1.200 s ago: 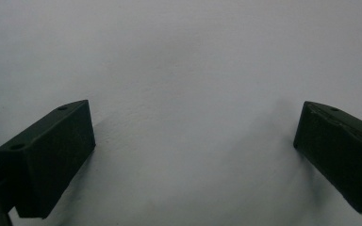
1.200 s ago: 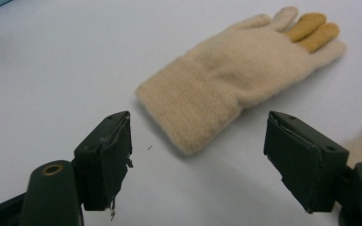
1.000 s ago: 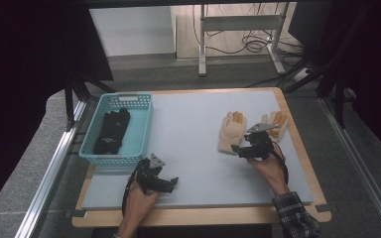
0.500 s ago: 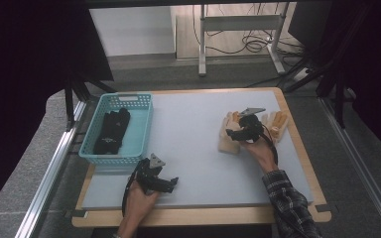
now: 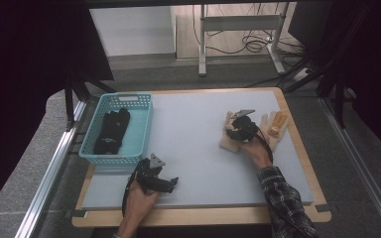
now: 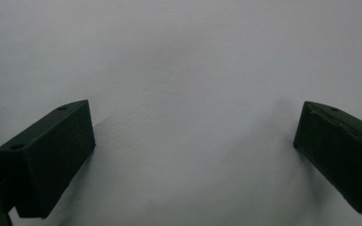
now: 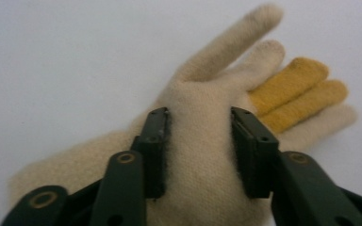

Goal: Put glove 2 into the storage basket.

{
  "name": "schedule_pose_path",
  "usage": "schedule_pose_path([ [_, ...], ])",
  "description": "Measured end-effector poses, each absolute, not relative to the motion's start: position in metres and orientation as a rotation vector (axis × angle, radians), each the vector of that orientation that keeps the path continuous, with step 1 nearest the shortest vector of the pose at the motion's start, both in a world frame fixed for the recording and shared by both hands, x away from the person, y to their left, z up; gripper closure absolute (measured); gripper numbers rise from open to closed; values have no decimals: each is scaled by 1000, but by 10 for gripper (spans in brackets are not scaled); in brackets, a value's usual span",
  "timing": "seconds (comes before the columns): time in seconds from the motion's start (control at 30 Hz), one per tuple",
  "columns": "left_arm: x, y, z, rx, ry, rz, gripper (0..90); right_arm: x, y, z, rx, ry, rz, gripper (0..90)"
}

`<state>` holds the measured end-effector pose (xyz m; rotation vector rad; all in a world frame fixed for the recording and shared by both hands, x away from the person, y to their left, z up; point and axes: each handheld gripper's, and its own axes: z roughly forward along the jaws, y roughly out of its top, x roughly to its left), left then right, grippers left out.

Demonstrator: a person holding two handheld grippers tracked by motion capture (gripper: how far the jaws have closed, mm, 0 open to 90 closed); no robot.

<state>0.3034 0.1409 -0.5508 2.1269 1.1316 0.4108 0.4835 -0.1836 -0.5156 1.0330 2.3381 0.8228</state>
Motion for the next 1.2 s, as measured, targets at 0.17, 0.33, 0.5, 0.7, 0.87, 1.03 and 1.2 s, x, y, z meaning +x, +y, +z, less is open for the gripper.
schedule_pose_path([
  [0.17,303,141,-551,2128,1131,410,0,478,-189,-504,1006,2330,912,811],
  [0.33,303,141,-551,2129,1132,409,0,464,-187,-489,954,2328,932,813],
  [0.5,303,141,-551,2129,1132,410,0,434,-180,-470,901,2339,1054,804],
  [0.7,303,141,-551,2125,1134,412,0,387,-156,-470,829,2406,1139,781],
  [0.87,303,141,-551,2131,1129,414,0,367,-147,-491,838,2439,1141,689],
  [1.03,303,141,-551,2131,1129,414,0,362,-147,-501,839,2465,1146,476],
  [1.2,303,141,-551,2131,1129,413,0,374,-161,-491,904,2417,1169,487],
])
